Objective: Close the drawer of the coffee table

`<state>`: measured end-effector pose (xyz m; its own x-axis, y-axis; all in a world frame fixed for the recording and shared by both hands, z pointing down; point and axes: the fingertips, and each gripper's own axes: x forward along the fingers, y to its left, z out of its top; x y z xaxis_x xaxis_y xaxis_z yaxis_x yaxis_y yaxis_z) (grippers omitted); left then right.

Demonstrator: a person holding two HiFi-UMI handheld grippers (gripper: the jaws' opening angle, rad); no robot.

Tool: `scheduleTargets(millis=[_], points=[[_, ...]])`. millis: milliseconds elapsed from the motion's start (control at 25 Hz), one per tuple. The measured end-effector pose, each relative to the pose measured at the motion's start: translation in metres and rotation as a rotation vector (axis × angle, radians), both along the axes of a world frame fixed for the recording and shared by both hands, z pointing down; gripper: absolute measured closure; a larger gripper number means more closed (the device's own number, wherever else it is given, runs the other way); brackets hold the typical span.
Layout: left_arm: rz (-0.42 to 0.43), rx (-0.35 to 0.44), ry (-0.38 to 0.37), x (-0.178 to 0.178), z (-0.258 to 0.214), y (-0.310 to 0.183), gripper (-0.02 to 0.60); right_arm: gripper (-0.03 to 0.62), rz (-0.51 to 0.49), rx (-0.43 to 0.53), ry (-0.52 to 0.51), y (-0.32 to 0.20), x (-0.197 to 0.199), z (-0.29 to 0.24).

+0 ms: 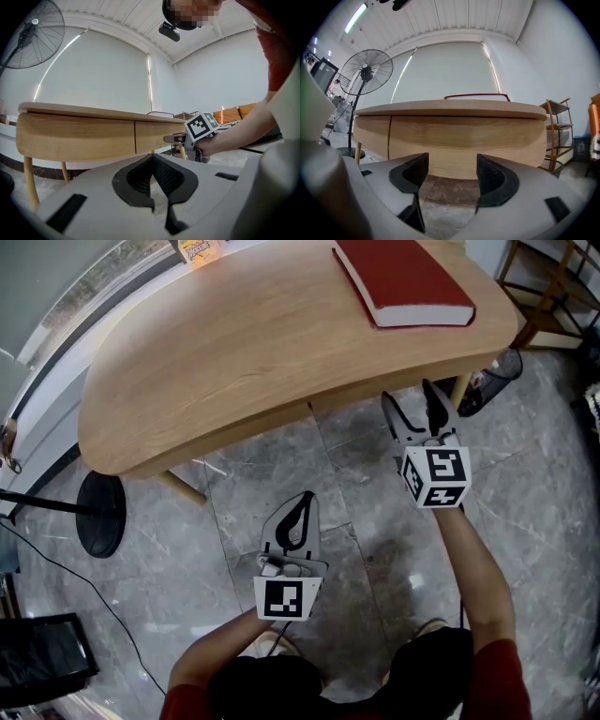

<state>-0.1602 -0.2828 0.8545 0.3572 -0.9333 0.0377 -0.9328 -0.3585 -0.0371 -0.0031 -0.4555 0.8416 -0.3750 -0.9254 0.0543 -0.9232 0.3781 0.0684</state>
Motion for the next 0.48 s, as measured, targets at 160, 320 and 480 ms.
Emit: scheduleTargets(millis=[160, 320, 480], points=[[0.005, 0.006, -0.012, 0.001, -0.001, -0.001, 0.574, 0.298, -0.015, -0.006, 0.02, 0.019, 0.007, 0.006], [0.009, 0.004, -0.013, 0.005, 0.0, 0.0, 0.574, 0.298, -0.036, -0.027, 0.031, 0.042, 0.013, 0.017], [0.016, 0.012, -0.025, 0.007, 0.0, 0.001, 0.574, 0.298, -0.081, -0.048, 0.038, 0.074, 0.012, 0.028]])
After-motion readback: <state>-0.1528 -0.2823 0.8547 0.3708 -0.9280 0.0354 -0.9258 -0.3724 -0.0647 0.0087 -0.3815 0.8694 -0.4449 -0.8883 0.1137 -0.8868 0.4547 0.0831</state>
